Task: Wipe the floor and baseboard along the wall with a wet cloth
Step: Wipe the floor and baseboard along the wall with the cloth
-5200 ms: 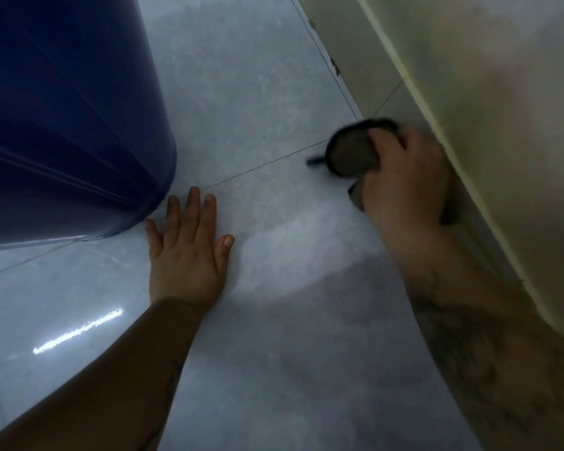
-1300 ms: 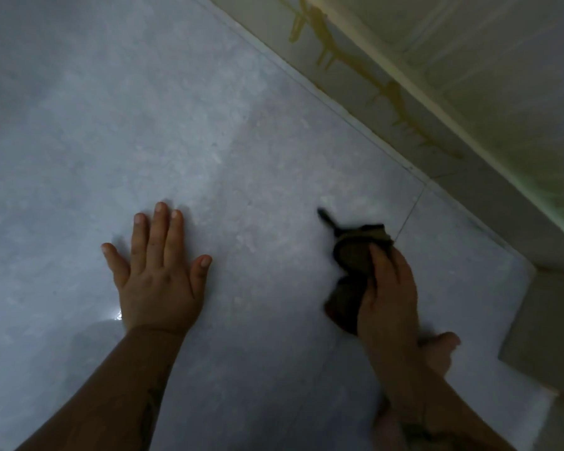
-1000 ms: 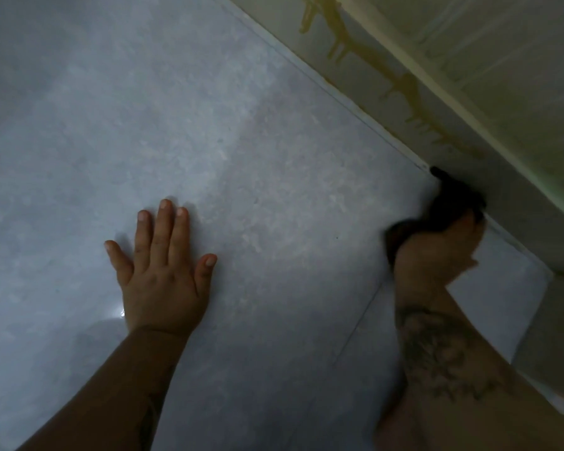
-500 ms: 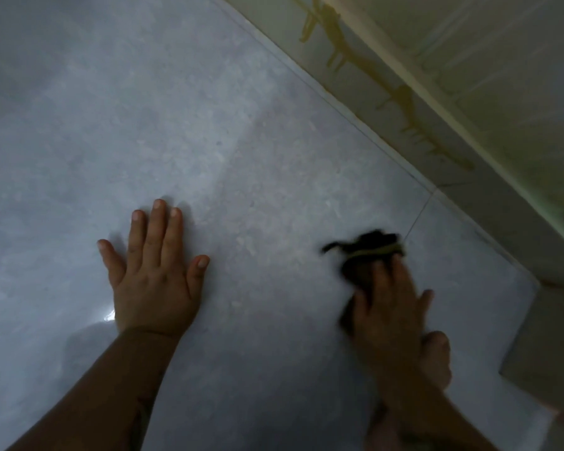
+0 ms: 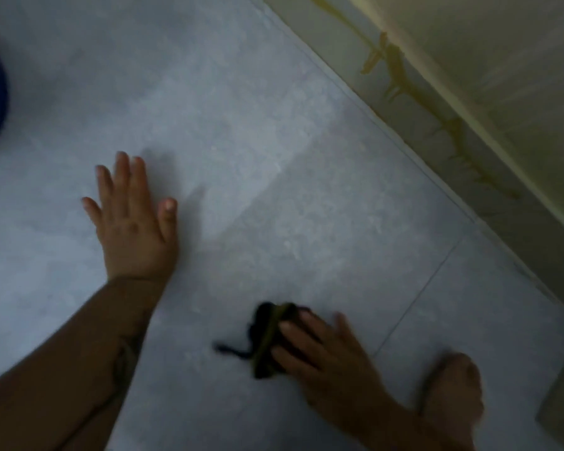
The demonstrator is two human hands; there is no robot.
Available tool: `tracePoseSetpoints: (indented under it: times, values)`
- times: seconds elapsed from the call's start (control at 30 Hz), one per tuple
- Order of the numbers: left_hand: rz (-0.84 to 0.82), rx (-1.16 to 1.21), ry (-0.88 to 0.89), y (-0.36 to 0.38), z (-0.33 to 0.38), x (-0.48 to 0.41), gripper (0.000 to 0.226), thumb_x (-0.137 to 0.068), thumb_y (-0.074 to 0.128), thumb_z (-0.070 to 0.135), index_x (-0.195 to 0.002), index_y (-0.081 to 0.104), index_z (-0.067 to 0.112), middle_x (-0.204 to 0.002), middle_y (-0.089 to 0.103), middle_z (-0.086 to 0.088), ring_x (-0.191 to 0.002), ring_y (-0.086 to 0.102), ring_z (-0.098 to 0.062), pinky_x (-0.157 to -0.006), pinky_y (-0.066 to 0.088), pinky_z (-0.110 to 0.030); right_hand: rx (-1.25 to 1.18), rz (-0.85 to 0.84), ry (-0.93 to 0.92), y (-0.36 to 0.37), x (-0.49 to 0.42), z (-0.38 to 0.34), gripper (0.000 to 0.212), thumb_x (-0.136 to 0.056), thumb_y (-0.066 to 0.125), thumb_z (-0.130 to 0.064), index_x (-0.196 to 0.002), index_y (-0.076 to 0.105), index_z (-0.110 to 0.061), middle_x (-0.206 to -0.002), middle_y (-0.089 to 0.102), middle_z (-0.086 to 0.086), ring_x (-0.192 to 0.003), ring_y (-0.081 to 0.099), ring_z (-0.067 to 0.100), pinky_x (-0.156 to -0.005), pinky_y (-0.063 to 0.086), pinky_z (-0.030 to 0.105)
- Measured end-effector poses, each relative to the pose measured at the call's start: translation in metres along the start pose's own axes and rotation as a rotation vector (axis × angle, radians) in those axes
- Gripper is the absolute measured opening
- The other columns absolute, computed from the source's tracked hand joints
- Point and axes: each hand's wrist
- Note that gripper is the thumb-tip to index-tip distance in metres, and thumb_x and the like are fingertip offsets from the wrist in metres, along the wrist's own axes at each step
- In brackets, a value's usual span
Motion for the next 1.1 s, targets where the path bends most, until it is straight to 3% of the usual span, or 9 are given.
tracePoseSetpoints:
  times: [0.07, 0.17, 0.27, 0.33, 0.53, 0.67, 0.83, 0.97, 1.1]
  values:
    - [0.035, -0.045, -0.041, -0.010, -0.020, -0.021, 0.064, -0.100, 0.023, 0.046, -0.151, 0.024, 0.007, -0.159, 0.021, -0.016, -0.147, 0.010, -0.039, -0.114, 0.001, -0.059, 0.015, 0.016, 0.194, -0.009, 0.024, 0.047, 0.065, -0.081, 0.047, -0.029, -0.144, 0.033, -0.038, -0.161, 0.011, -0.008, -0.144, 0.022, 0.023, -0.113, 0.007, 0.055]
    - [0.050, -0.104, -0.071, -0.015, -0.037, -0.047, 0.066, -0.100, 0.020, 0.050, -0.153, 0.019, 0.010, -0.161, 0.016, -0.013, -0.148, 0.006, -0.035, -0.115, -0.002, -0.057, -0.011, 0.180, 0.833, -0.034, -0.026, 0.125, 0.057, -0.087, 0.037, -0.029, -0.143, 0.040, -0.016, -0.155, 0.029, 0.011, -0.137, 0.033, 0.035, -0.112, 0.020, 0.061]
    - [0.039, -0.124, -0.086, -0.011, -0.035, -0.063, 0.068, -0.099, 0.015, 0.052, -0.154, 0.014, 0.011, -0.162, 0.012, -0.011, -0.148, 0.003, -0.034, -0.115, -0.003, -0.055, -0.032, 0.429, 1.133, -0.048, -0.135, 0.156, 0.056, -0.090, 0.047, -0.019, -0.144, 0.038, -0.006, -0.150, 0.034, 0.022, -0.134, 0.037, 0.040, -0.111, 0.030, 0.048]
    - [0.038, -0.125, -0.111, -0.008, -0.031, -0.070, 0.068, -0.099, 0.014, 0.052, -0.154, 0.012, 0.011, -0.162, 0.010, -0.010, -0.149, 0.002, -0.033, -0.116, -0.004, -0.053, -0.009, 0.458, 1.015, -0.041, -0.204, 0.134, 0.055, -0.087, 0.053, -0.016, -0.141, 0.045, -0.009, -0.147, 0.041, 0.020, -0.126, 0.046, 0.039, -0.103, 0.035, 0.043]
    - [-0.010, -0.117, -0.148, -0.009, -0.031, -0.071, 0.066, -0.100, 0.017, 0.050, -0.154, 0.011, 0.012, -0.163, 0.010, -0.009, -0.149, 0.001, -0.030, -0.119, -0.002, -0.053, 0.001, 0.142, -0.095, -0.014, -0.159, 0.006, 0.044, -0.089, 0.054, -0.016, -0.130, 0.057, -0.029, -0.145, 0.049, 0.005, -0.129, 0.049, 0.033, -0.108, 0.031, 0.051]
    - [-0.062, -0.166, -0.174, -0.009, -0.027, -0.072, 0.067, -0.100, 0.013, 0.050, -0.154, 0.008, 0.012, -0.163, 0.006, -0.007, -0.149, -0.001, -0.028, -0.119, -0.001, -0.051, 0.138, 0.114, 0.182, -0.034, -0.117, 0.097, 0.057, -0.079, 0.051, -0.018, -0.135, 0.044, -0.028, -0.146, 0.042, 0.010, -0.132, 0.041, 0.029, -0.111, 0.007, 0.061]
    - [-0.113, -0.193, -0.200, -0.010, -0.025, -0.073, 0.066, -0.100, 0.011, 0.050, -0.154, 0.003, 0.015, -0.163, 0.002, -0.006, -0.149, -0.004, -0.025, -0.120, -0.002, -0.049, -0.125, 0.429, 0.833, -0.067, -0.266, 0.155, 0.049, -0.089, 0.050, -0.020, -0.138, 0.046, -0.012, -0.141, 0.045, 0.017, -0.128, 0.042, 0.035, -0.107, 0.035, 0.044]
    - [-0.112, -0.149, -0.211, -0.012, -0.024, -0.074, 0.064, -0.100, 0.014, 0.046, -0.154, 0.005, 0.014, -0.163, 0.004, -0.006, -0.149, -0.003, -0.025, -0.120, -0.001, -0.049, -0.092, 0.321, 0.254, -0.052, -0.330, 0.065, 0.049, -0.085, 0.050, -0.009, -0.133, 0.054, -0.019, -0.135, 0.051, 0.013, -0.119, 0.049, 0.033, -0.095, 0.045, 0.042]
    - [-0.117, -0.117, -0.212, -0.013, -0.025, -0.074, 0.065, -0.099, 0.013, 0.047, -0.154, 0.008, 0.012, -0.163, 0.008, -0.006, -0.149, 0.001, -0.025, -0.120, 0.000, -0.050, -0.010, 0.189, -0.119, -0.032, -0.249, 0.057, 0.045, -0.088, 0.051, -0.012, -0.132, 0.057, -0.022, -0.141, 0.051, 0.013, -0.124, 0.051, 0.038, -0.093, 0.044, 0.045]
Point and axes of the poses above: each hand's wrist, its own x-axis away from the middle knuckle, its own y-axis out of the palm, z = x × y
